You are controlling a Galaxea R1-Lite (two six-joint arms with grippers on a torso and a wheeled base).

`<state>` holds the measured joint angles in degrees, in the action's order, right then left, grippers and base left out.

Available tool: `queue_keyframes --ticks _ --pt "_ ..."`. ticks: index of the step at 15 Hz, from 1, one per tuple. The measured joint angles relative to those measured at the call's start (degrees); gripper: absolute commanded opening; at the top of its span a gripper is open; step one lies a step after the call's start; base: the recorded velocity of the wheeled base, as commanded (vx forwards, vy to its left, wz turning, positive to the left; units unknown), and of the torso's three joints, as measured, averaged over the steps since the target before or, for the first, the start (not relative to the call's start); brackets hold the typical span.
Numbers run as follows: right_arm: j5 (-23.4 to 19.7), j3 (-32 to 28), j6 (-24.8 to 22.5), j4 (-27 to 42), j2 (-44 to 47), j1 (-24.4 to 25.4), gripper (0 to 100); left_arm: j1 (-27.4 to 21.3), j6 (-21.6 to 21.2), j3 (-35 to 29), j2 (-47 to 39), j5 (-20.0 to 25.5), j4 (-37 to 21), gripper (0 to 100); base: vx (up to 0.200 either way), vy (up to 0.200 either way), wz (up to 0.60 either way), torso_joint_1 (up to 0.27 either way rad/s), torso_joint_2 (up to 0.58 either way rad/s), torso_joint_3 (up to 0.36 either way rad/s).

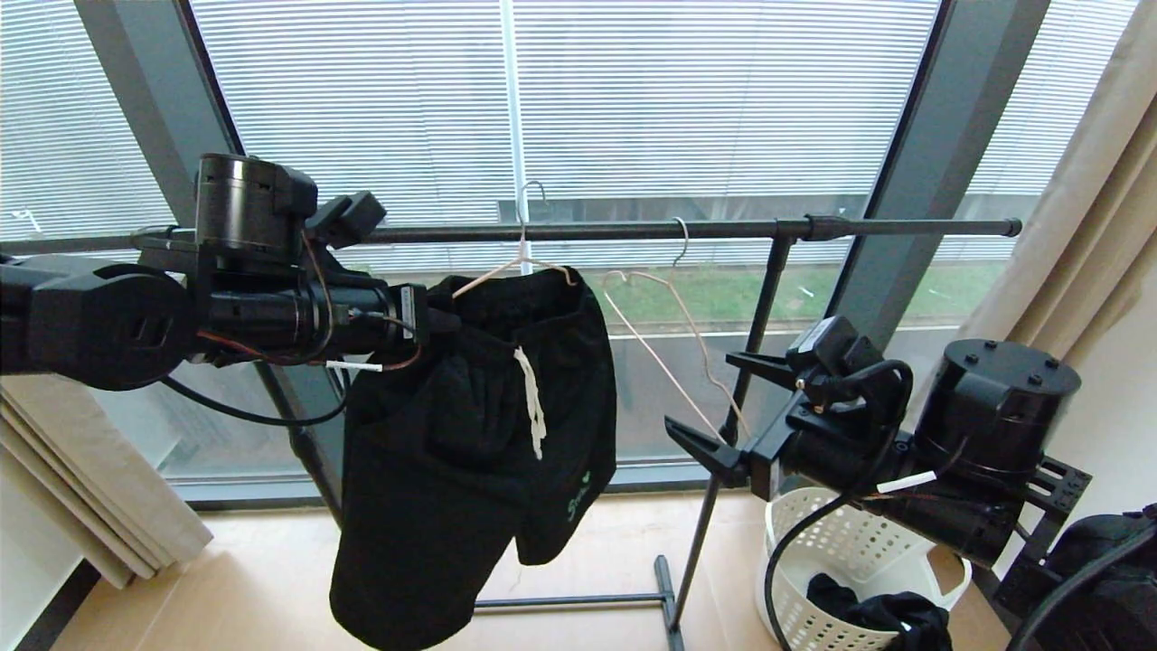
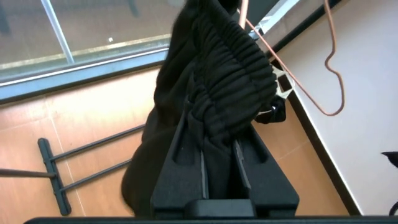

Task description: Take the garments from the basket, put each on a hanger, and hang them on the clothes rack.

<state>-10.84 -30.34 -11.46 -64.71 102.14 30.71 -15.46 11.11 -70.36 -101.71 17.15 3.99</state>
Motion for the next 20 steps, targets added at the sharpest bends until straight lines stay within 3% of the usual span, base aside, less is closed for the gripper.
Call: queue_keyframes --ticks 19,20 --pt "0.06 0.20 -0.26 -0.05 0.20 0.02 100 -0.59 -0.02 0.66 -3.54 -1.32 0.66 0 0.000 0.000 0.00 0.000 0.00 0.000" --pt "0.04 0.20 -0.48 -0.05 0.20 0.02 100 -0.66 -0.05 0.88 -3.54 -1.39 0.69 100 0.000 0.000 0.00 0.000 0.00 0.000"
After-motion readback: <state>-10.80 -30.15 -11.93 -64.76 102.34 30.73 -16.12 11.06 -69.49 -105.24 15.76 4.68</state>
